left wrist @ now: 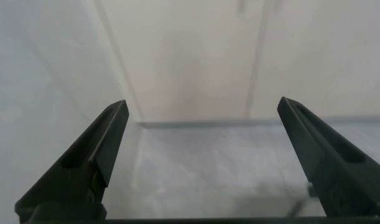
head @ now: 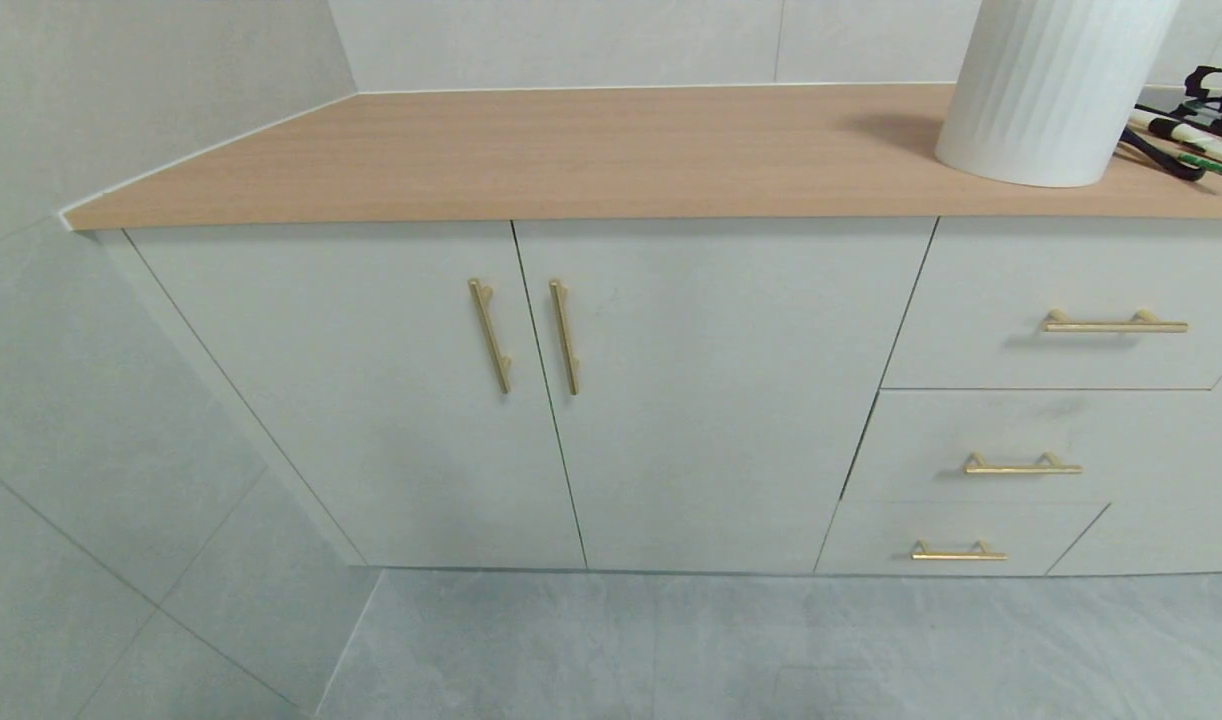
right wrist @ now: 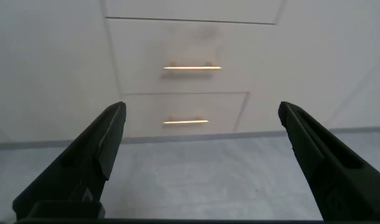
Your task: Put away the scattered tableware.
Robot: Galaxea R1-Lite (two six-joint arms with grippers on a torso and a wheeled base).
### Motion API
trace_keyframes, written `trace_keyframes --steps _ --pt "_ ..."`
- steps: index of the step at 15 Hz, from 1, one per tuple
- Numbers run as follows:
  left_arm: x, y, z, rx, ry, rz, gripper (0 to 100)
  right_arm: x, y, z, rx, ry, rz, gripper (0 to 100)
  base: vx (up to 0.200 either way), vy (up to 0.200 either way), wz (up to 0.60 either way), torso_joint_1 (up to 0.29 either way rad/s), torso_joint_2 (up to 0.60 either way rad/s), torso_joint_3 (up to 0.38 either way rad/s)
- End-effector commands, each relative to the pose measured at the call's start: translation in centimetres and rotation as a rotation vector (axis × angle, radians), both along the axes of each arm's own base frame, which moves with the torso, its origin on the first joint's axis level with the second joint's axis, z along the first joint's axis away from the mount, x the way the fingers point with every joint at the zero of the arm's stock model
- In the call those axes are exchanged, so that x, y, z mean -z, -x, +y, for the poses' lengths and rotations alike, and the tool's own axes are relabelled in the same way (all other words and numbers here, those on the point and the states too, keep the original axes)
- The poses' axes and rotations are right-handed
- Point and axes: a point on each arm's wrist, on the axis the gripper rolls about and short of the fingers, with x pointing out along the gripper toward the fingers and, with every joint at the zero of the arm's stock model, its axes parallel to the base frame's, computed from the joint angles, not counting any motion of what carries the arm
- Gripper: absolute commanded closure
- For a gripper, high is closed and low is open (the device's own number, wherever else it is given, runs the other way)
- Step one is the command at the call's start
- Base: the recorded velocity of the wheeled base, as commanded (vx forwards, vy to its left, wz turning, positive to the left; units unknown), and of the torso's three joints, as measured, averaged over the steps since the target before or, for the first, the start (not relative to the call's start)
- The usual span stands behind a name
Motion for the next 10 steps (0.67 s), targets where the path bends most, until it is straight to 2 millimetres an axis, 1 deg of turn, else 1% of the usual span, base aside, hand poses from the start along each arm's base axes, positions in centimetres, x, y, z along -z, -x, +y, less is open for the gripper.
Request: trace_keyframes --steps 1,2,6,10 --pt "0.16 -0.03 0.0 0.003 0.003 0.007 0 0.51 -0.09 0.23 -0.107 -0.019 0.054 0 0.0 0.0 0.0 0.0 0.0 0.0" --pt "0.16 -0.04 0.0 0.002 0.011 0.007 0 0.71 -0.06 0.27 -0.125 -0.024 0.072 0 0.0 0.0 0.0 0.0 0.0 0.0" --pt "0.19 -0.05 0.0 0.002 0.049 0.007 0 0.6 -0.06 0.25 -0.115 -0.045 0.055 0 0.0 0.0 0.0 0.0 0.0 0.0" --pt "0.17 -0.05 0.0 0.002 0.051 0.005 0 0.6 -0.06 0.25 -0.116 -0.059 0.054 0 0.0 0.0 0.0 0.0 0.0 0.0"
